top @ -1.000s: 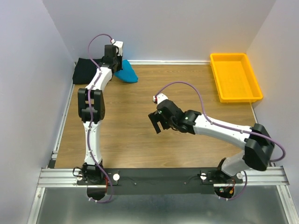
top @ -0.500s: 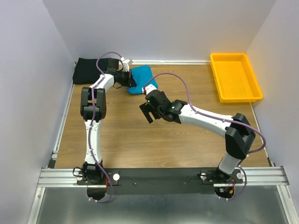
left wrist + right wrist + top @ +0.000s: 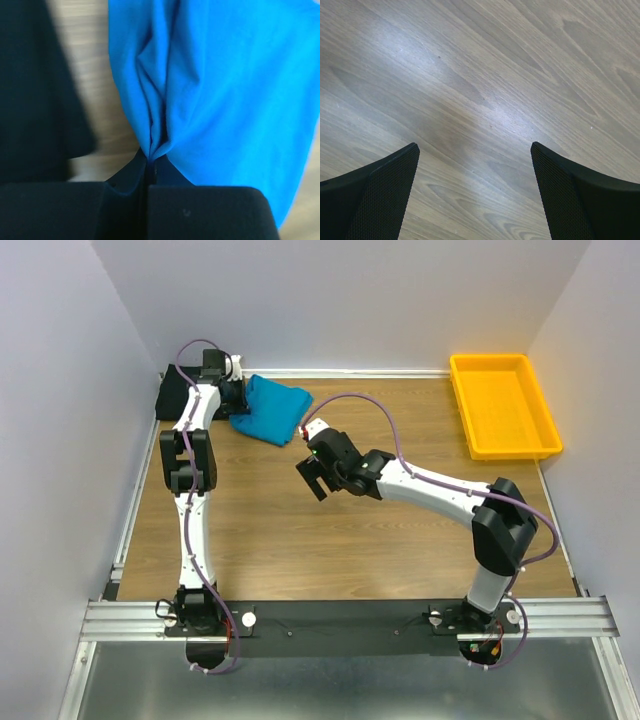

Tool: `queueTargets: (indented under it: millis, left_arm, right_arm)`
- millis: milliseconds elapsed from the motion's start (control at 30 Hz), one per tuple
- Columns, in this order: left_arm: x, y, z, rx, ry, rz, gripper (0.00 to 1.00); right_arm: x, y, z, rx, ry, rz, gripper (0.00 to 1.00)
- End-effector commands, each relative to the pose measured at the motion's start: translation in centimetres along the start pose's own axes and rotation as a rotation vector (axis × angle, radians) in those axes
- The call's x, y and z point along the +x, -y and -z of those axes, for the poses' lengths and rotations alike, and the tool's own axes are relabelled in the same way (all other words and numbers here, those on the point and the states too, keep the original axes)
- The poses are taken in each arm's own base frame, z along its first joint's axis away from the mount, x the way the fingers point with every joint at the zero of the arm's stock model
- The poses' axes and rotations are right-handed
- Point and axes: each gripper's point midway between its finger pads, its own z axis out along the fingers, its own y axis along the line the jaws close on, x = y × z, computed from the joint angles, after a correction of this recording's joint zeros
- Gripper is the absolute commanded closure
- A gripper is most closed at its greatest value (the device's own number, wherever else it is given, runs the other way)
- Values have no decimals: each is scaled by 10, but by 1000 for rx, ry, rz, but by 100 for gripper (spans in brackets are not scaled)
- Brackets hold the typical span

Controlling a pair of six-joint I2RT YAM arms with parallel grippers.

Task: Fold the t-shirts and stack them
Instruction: Neatly place the folded tshirt to the corner

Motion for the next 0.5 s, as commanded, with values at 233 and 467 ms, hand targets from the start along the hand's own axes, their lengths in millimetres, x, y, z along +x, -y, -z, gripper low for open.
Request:
queueTargets:
  millis: [233, 467]
  left_arm:
    - [-41, -68, 34, -414, 136, -152, 100]
    - [-103, -75, 62, -517, 296, -298, 100]
  right_arm:
    - [-11, 7, -7, 36, -13, 42, 1]
    - [-16, 7, -10, 42, -19, 49, 1]
